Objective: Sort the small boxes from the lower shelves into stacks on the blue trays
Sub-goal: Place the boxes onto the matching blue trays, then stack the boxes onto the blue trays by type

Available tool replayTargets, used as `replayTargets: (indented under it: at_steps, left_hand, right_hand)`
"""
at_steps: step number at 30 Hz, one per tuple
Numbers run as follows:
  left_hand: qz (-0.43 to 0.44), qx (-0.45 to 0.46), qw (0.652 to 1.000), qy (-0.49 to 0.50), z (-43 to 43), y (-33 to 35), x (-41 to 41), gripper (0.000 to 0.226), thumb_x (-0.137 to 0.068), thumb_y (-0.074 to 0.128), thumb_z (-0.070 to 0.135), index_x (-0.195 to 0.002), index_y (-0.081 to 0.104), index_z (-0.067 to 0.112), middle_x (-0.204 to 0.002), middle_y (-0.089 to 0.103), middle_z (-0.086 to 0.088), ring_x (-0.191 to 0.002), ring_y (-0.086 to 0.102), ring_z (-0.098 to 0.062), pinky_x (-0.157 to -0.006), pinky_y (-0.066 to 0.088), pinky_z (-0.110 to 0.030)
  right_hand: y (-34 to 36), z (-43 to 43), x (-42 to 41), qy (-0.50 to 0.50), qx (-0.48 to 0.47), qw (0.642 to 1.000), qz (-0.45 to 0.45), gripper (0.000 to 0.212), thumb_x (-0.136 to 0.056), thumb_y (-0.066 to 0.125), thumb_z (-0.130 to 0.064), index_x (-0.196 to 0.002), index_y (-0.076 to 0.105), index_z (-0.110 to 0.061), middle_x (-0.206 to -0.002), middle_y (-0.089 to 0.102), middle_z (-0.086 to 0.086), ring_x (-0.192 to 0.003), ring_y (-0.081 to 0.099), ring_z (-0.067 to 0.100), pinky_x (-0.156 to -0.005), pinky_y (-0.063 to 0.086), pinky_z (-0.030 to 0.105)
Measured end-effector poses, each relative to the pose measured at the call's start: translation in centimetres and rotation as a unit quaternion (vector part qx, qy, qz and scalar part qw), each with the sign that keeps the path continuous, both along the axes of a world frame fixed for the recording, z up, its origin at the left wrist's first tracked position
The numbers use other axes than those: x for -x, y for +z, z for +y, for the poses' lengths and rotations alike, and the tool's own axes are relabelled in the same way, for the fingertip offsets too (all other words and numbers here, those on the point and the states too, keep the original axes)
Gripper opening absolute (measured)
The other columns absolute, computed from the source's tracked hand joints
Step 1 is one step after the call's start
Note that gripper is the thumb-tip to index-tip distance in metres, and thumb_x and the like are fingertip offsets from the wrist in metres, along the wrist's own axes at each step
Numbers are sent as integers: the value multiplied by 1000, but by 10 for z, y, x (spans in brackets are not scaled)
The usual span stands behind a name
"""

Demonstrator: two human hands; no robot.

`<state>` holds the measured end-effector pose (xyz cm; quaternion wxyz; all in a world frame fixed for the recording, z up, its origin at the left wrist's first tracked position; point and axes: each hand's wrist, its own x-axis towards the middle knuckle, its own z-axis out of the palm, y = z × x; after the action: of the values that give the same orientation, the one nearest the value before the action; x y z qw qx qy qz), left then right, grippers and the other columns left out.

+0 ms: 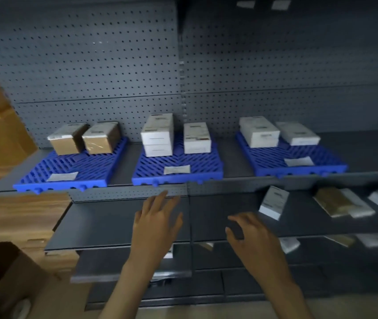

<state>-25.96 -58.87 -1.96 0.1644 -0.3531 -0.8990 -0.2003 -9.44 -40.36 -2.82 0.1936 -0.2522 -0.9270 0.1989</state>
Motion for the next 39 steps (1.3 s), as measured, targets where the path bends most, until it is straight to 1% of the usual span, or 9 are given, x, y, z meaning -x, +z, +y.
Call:
replayTargets:
  at_steps: [2,5,8,14,17,23,28,35,39]
  left_hand:
    - [-9,10,1000,-24,21,-8,-24,48,-93,66,44,-140,56,36,-150,49,7,-136,45,-24,-94,51,-55]
    - [-22,25,998,-59,53,-21,-52,48,-93,67,45,-139,57,36,-147,53,6,-133,50,-24,-91,53,-52]
    - [-31,29,995,-87,86,-33,-75,47,-92,66,46,-138,58,37,-147,54,6,-131,52,-23,-89,54,-48]
    - [-41,37,990,-129,162,-56,-98,50,-90,66,47,-138,58,38,-148,53,7,-131,52,-20,-93,52,-45]
    - [-54,49,987,-141,206,-75,-99,50,-88,67,48,-137,59,38,-148,53,6,-130,53,-21,-92,53,-46]
    - [-96,55,980,-163,285,-109,-100,48,-92,60,50,-138,58,37,-149,51,6,-132,51,-22,-96,54,-46]
    - [-116,72,974,-180,340,-127,-100,47,-89,63,48,-134,60,35,-144,55,5,-129,54,-23,-93,54,-46]
    - [-150,119,964,-184,402,-142,-115,50,-95,54,51,-143,52,37,-153,45,9,-139,43,-18,-105,45,-45]
    - [-159,138,962,-173,442,-157,-132,48,-88,62,49,-134,61,36,-143,56,5,-129,54,-22,-94,52,-47]
  right_hand:
    - [-11,14,-30,-22,14,1000,-11,32,-95,62,-45,-125,65,-32,-128,57,-15,-106,64,10,-79,56,32]
    - [-25,33,-66,-47,25,998,-33,32,-96,61,-47,-126,62,-35,-130,55,-19,-114,60,10,-81,56,32]
    - [-31,52,-92,-79,37,995,-49,31,-94,63,-45,-124,63,-36,-128,57,-16,-112,62,12,-78,53,29]
    - [-43,111,-120,-122,54,989,-65,29,-95,60,-45,-123,62,-40,-130,55,-19,-103,66,8,-78,51,29]
    - [-49,147,-124,-136,39,986,-90,28,-95,60,-44,-123,62,-39,-131,56,-17,-109,65,12,-81,52,31]
    - [-62,222,-135,-134,27,981,-141,29,-97,58,-38,-126,61,-41,-130,60,-17,-114,63,10,-82,50,25]
    - [-80,273,-135,-136,45,976,-162,33,-94,58,-38,-126,60,-41,-128,61,-18,-114,62,11,-87,52,30]
    - [-103,340,-147,-143,73,974,-159,32,-90,63,-37,-122,64,-38,-124,65,-16,-108,66,14,-85,55,33]
    - [-120,387,-166,-139,80,972,-169,30,-91,60,-37,-121,65,-38,-122,65,-16,-107,66,13,-85,55,33]
